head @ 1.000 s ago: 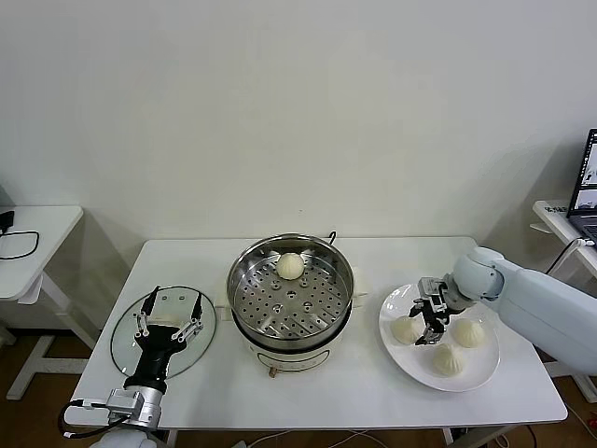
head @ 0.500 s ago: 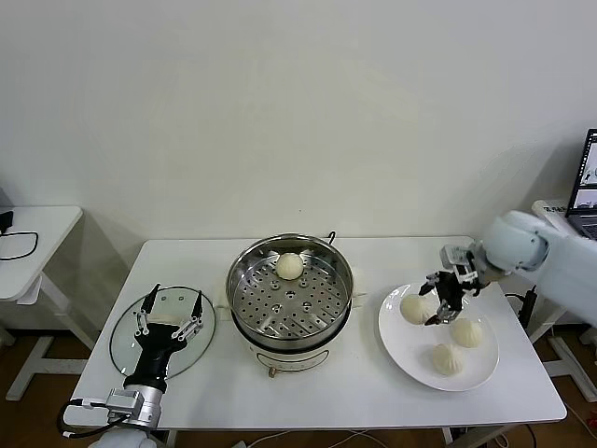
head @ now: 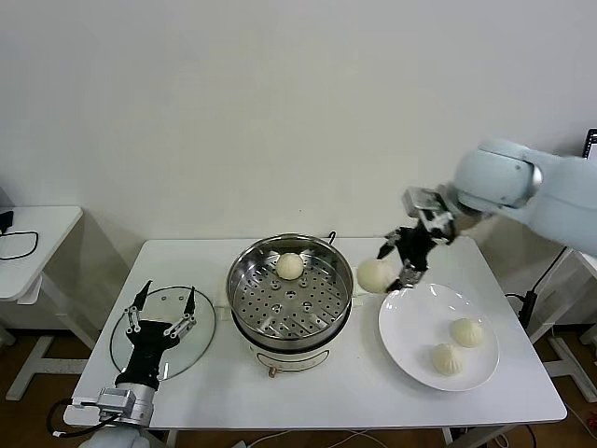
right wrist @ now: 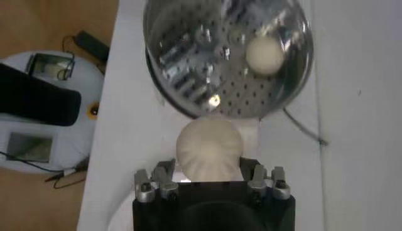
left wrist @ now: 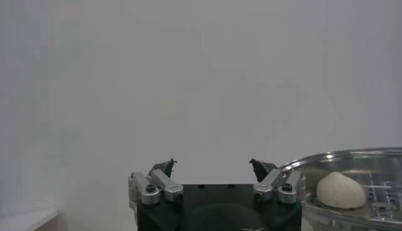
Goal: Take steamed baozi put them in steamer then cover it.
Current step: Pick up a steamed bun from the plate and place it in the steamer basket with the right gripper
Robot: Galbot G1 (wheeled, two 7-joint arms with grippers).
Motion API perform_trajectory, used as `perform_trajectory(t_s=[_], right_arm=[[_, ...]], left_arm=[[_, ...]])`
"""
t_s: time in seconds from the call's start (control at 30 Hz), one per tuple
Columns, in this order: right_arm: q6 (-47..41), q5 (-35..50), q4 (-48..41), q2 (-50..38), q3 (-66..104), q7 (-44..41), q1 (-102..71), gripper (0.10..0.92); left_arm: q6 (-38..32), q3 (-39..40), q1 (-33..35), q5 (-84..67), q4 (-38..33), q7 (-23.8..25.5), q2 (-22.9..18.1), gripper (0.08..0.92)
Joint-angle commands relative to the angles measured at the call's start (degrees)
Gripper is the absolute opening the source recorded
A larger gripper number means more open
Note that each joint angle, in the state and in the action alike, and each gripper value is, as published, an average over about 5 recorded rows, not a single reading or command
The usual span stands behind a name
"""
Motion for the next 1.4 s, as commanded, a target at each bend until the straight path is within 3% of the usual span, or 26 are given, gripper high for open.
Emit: perform_trajectory(t_s=[0.03,0.73,1.23,1.4], right_arm=[[-4.4,8.0,-2.3,15.3,-2.4,2.5,2.8,0.704],[-4.2,-4.3,-31.8,37.4,8.8,3.1,-23.6,0.704],[-4.0,-6.4,-34.1,39.6,9.9,2.4,-25.6,0.708],[-3.9,-6.1,-32.8,38.7,9.8,2.3,-24.8,0.794]], left_arm=[[0.2,-1.1,-0.2,-0.3,0.1,0.1,0.1,0.823],[0.4,-4.9,-1.0,-1.2,3.0,0.7,0.7,0.823],[0.2,-5.3,-0.9,-1.4,3.4,0.9,0.6,0.823],[0.2,-5.2,-0.9,-1.4,3.4,0.9,0.4,0.823]])
